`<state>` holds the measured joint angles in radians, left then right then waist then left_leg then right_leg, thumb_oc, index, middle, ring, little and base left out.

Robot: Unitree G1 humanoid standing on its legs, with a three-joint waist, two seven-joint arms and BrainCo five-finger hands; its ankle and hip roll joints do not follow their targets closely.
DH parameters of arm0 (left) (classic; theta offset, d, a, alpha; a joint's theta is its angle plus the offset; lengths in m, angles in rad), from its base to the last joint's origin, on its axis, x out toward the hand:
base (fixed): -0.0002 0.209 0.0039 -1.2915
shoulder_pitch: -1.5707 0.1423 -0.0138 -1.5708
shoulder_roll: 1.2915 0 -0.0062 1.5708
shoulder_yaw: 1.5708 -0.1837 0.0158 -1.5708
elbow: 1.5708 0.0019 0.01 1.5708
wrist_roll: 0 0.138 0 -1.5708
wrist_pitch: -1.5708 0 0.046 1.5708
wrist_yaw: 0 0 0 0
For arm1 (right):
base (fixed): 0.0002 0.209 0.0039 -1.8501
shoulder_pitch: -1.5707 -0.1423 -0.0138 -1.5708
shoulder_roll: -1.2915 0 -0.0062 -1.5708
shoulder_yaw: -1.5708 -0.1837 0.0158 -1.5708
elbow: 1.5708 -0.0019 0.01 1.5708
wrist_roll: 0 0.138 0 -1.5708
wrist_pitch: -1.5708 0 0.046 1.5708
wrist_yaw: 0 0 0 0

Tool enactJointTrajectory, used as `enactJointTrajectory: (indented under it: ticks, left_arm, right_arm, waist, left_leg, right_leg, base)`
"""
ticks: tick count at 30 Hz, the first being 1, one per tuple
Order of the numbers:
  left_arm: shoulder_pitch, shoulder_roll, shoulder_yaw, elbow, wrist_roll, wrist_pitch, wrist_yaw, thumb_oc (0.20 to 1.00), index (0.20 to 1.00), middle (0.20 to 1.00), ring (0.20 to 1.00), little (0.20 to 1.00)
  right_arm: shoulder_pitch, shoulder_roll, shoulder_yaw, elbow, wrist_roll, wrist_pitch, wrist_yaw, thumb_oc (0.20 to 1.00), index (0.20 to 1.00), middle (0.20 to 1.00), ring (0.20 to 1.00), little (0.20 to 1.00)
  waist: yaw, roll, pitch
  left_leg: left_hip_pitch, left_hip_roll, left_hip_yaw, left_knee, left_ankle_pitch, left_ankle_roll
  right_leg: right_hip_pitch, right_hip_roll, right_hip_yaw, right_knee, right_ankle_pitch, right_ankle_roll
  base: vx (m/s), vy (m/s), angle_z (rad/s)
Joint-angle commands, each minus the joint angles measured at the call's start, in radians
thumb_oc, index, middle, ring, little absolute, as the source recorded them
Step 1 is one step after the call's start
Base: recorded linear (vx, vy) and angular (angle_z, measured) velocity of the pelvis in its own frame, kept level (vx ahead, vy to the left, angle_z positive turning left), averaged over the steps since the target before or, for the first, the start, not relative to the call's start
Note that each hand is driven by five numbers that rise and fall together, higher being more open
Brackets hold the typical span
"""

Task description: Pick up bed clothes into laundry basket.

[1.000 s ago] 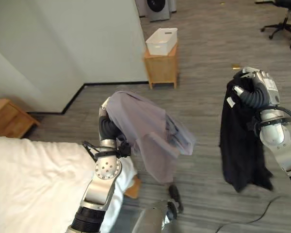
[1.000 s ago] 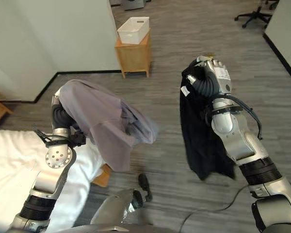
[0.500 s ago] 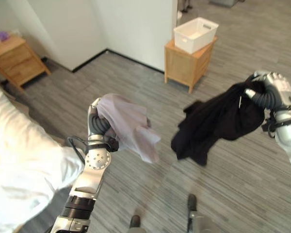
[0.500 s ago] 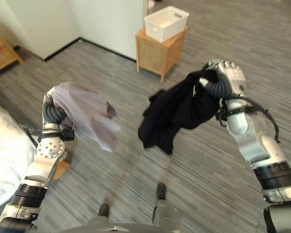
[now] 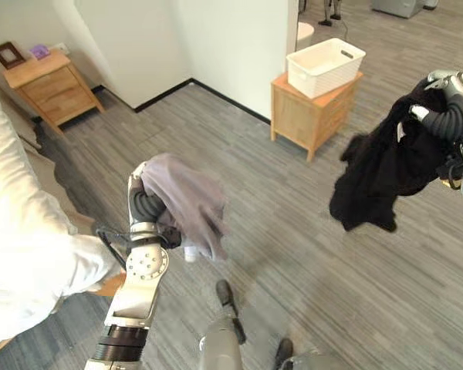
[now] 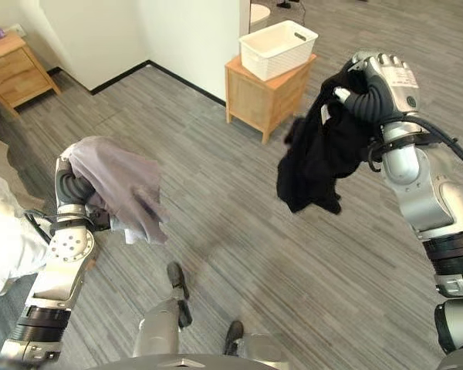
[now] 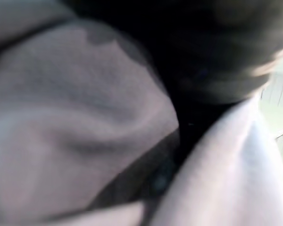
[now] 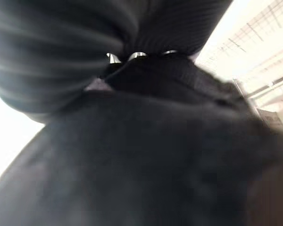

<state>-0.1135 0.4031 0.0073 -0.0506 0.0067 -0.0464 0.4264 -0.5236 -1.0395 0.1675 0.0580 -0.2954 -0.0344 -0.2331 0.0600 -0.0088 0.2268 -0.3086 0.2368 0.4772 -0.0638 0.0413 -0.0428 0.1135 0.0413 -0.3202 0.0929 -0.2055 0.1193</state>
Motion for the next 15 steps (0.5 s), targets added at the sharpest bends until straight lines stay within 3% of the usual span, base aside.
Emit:
enactJointTrajectory:
  ticks: [1,2,3,4,5,6,7,9,10,11,12,13,14,15]
  left_arm:
    - [-0.024,0.062,0.032,-0.128,0.014,-0.061,0.003,0.200,0.200,0.200,0.200,0.200]
    - [-0.002,0.057,0.030,-0.133,0.019,-0.057,0.003,0.200,0.200,0.200,0.200,0.200]
    - [0.000,0.058,0.029,-0.134,0.020,-0.057,0.003,0.200,0.200,0.200,0.200,0.200]
    - [0.007,0.060,0.028,-0.132,0.020,-0.057,0.000,0.200,0.200,0.200,0.200,0.200]
    - [0.011,0.059,0.021,-0.129,0.020,-0.051,-0.003,0.200,0.200,0.200,0.200,0.200]
    - [-0.002,0.072,-0.003,-0.125,0.016,-0.039,-0.004,0.200,0.200,0.200,0.200,0.200]
    - [-0.005,0.074,-0.004,-0.124,0.016,-0.039,-0.003,0.200,0.200,0.200,0.200,0.200]
    - [-0.035,0.086,-0.031,-0.108,0.019,-0.038,-0.006,0.200,0.200,0.200,0.200,0.200]
    - [-0.054,0.099,-0.042,-0.103,0.024,-0.038,-0.012,0.200,0.200,0.200,0.200,0.200]
    - [-0.078,0.107,-0.056,-0.095,0.027,-0.042,-0.014,0.200,0.200,0.200,0.200,0.200]
    - [-0.093,0.111,-0.063,-0.087,0.029,-0.042,-0.019,0.200,0.200,0.200,0.200,0.200]
    - [-0.106,0.116,-0.069,-0.078,0.033,-0.050,-0.032,0.200,0.200,0.200,0.200,0.200]
    - [-0.108,0.116,-0.070,-0.077,0.033,-0.050,-0.032,0.200,0.200,0.200,0.200,0.200]
    - [-0.108,0.115,-0.069,-0.075,0.034,-0.054,-0.042,0.200,0.200,0.200,0.200,0.200]
  right_arm:
    - [-0.060,-0.015,-0.061,-0.062,0.011,-0.020,-0.026,0.200,0.200,0.200,0.200,0.200]
    - [-0.039,0.021,-0.071,-0.070,-0.020,-0.018,-0.020,0.200,0.200,0.200,0.200,0.200]
    - [-0.034,0.024,-0.073,-0.072,-0.022,-0.017,-0.020,0.200,0.200,0.200,0.200,0.200]
    - [-0.008,0.041,-0.084,-0.074,-0.043,-0.014,-0.020,0.200,0.200,0.200,0.200,0.200]
    - [0.016,0.065,-0.092,-0.075,-0.062,-0.004,-0.013,0.200,0.200,0.200,0.200,0.200]
    - [0.050,0.081,-0.113,-0.087,-0.088,0.005,-0.023,0.200,0.200,0.200,0.200,0.200]
    - [0.050,0.082,-0.115,-0.088,-0.089,0.005,-0.023,0.200,0.200,0.200,0.200,0.200]
    - [0.058,0.079,-0.137,-0.090,-0.082,0.007,-0.042,0.200,0.200,0.200,0.200,0.200]
    - [0.068,0.075,-0.151,-0.094,-0.078,0.008,-0.043,0.200,0.200,0.200,0.200,0.200]
    - [0.087,0.063,-0.177,-0.102,-0.079,0.009,-0.047,0.200,0.200,0.200,0.200,0.200]
    - [0.104,0.051,-0.192,-0.098,-0.075,0.008,-0.051,0.200,0.200,0.200,0.200,0.200]
    - [0.139,0.032,-0.233,-0.097,-0.061,0.007,-0.052,0.200,0.200,0.200,0.200,0.200]
    - [0.141,0.032,-0.236,-0.099,-0.060,0.007,-0.051,0.200,0.200,0.200,0.200,0.200]
    - [0.161,0.029,-0.257,-0.098,-0.051,0.008,-0.050,0.200,0.200,0.200,0.200,0.200]
  waist:
    - [0.047,-0.022,-0.122]
    - [0.057,-0.020,-0.149]
    - [0.059,-0.024,-0.151]
    - [0.065,-0.039,-0.175]
    - [0.058,-0.054,-0.179]
    - [0.034,-0.080,-0.168]
    - [0.039,-0.080,-0.168]
    - [0.000,-0.085,-0.152]
    - [-0.021,-0.084,-0.143]
    - [-0.046,-0.079,-0.132]
    - [-0.078,-0.079,-0.122]
    - [-0.130,-0.072,-0.095]
    - [-0.131,-0.070,-0.094]
    - [-0.154,-0.069,-0.092]
  left_leg:
    - [0.049,0.070,-0.024,0.002,0.148,-0.104]
    - [0.066,0.058,-0.047,0.004,0.197,-0.098]
    - [0.067,0.056,-0.045,0.002,0.199,-0.098]
    - [0.082,0.038,-0.045,0.006,0.194,-0.088]
    - [0.108,0.009,-0.043,0.011,0.180,-0.078]
    - [0.166,-0.043,-0.032,0.005,0.137,-0.040]
    - [0.165,-0.042,-0.027,0.003,0.140,-0.037]
    - [0.227,-0.074,-0.024,-0.006,0.079,-0.012]
    - [0.256,-0.089,-0.036,-0.011,0.051,-0.003]
    - [0.279,-0.101,-0.056,-0.016,0.029,0.002]
    - [0.316,-0.119,-0.078,-0.019,-0.002,0.003]
    - [0.377,-0.141,-0.127,-0.020,-0.046,0.001]
    - [0.375,-0.137,-0.128,-0.020,-0.044,0.000]
    - [0.409,-0.148,-0.148,-0.023,-0.071,-0.002]
  right_leg:
    - [0.217,-0.231,0.033,-0.159,0.044,0.097]
    - [0.242,-0.264,0.054,-0.137,0.059,0.117]
    - [0.241,-0.268,0.056,-0.135,0.059,0.119]
    - [0.249,-0.308,0.066,-0.100,0.091,0.140]
    - [0.243,-0.345,0.071,-0.042,0.153,0.142]
    - [0.181,-0.402,0.117,0.152,0.348,0.142]
    - [0.173,-0.402,0.124,0.153,0.353,0.142]
    - [0.096,-0.412,0.160,0.292,0.424,0.142]
    - [0.049,-0.405,0.170,0.324,0.418,0.140]
    - [-0.023,-0.370,0.190,0.342,0.375,0.122]
    - [-0.076,-0.330,0.207,0.328,0.319,0.112]
    - [-0.165,-0.255,0.213,0.269,0.209,0.093]
    - [-0.164,-0.252,0.209,0.267,0.211,0.090]
    - [-0.181,-0.218,0.206,0.209,0.178,0.081]
  base:
    - [0.60,0.267,-0.05]
    - [0.60,0.274,-0.11]
    - [0.63,0.269,-0.24]
    - [0.36,0.123,-0.48]
    - [0.67,0.322,-0.43]
    - [0.43,0.245,-0.23]
    - [0.44,0.318,-0.06]
    - [0.39,0.204,0.13]
    - [0.50,0.175,0.63]
    - [0.56,0.164,0.89]
    - [0.73,0.157,1.57]
    - [0.55,0.094,1.35]
    - [0.48,0.055,1.35]
    - [0.39,0.005,1.00]
